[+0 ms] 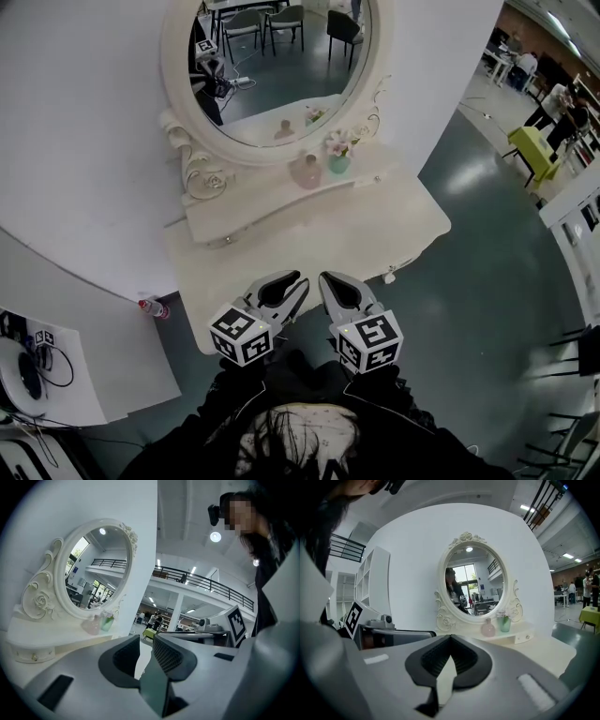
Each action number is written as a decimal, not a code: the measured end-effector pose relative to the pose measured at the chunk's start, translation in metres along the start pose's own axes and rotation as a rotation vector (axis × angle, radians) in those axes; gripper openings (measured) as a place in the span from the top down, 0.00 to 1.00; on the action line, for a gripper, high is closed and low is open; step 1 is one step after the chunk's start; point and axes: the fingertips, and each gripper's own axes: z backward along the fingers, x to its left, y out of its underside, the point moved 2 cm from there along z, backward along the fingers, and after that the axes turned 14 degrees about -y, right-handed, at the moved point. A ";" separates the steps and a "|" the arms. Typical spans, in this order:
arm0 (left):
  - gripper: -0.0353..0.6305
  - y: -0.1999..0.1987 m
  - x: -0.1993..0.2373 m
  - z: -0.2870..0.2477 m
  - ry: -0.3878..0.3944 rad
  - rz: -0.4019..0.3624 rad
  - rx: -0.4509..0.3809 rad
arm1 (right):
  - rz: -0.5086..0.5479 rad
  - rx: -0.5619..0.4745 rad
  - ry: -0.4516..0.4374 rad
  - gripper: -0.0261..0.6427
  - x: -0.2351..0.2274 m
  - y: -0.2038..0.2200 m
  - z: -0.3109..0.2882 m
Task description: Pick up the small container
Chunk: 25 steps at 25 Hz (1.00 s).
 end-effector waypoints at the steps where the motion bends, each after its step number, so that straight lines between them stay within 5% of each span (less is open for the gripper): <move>1: 0.82 -0.001 0.002 -0.002 0.002 -0.001 0.001 | -0.001 0.000 0.002 0.96 -0.002 -0.001 -0.001; 12: 0.82 -0.005 0.023 -0.028 -0.007 0.011 0.021 | -0.012 0.020 -0.024 0.96 -0.029 -0.004 -0.028; 25: 0.82 -0.020 0.060 -0.089 -0.182 0.061 -0.007 | -0.007 0.076 -0.193 0.96 -0.101 -0.018 -0.074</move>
